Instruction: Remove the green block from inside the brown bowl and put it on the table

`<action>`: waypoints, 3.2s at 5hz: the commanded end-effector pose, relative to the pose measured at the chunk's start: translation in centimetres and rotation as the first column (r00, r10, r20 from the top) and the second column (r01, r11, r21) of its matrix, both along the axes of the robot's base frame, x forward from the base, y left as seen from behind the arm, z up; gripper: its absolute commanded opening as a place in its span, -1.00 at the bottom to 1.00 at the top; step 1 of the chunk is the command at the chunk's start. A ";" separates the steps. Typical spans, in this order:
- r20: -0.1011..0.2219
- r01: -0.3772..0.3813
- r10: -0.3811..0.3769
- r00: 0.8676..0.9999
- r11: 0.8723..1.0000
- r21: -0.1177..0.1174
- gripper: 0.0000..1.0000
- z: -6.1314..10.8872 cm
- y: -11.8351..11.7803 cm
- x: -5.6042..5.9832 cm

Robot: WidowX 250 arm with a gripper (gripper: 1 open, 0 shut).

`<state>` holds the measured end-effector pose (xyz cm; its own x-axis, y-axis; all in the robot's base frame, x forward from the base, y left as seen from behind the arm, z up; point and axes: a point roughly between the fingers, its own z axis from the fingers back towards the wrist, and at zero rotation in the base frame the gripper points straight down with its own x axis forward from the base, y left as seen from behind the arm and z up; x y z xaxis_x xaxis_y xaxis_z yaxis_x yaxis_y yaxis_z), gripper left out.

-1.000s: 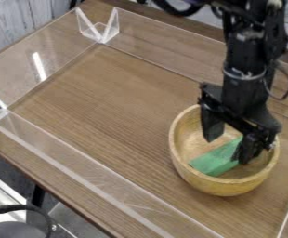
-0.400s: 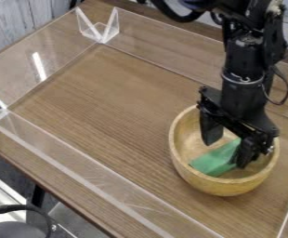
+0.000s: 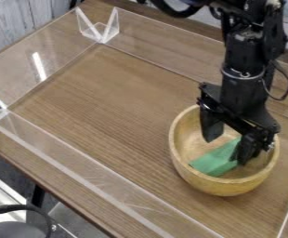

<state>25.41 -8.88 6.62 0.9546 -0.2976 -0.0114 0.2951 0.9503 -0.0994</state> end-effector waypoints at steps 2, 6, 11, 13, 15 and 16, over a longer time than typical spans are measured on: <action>0.066 -0.011 0.013 0.998 0.999 -0.031 1.00 1.7 0.0 0.7; 0.000 -0.018 0.018 1.000 1.000 -0.011 1.00 -2.5 0.9 0.7; -0.031 -0.022 0.023 0.999 1.000 0.020 1.00 -2.3 1.3 0.1; -0.033 -0.023 0.024 0.999 0.999 0.024 1.00 -2.3 1.2 0.1; -0.034 -0.023 0.024 0.999 0.999 0.025 1.00 -2.3 1.1 0.1; -0.034 -0.023 0.024 0.999 0.999 0.026 1.00 -2.3 1.0 0.1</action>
<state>24.63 -7.47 3.07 0.9584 -0.2653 -0.1054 0.2569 0.9625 -0.0871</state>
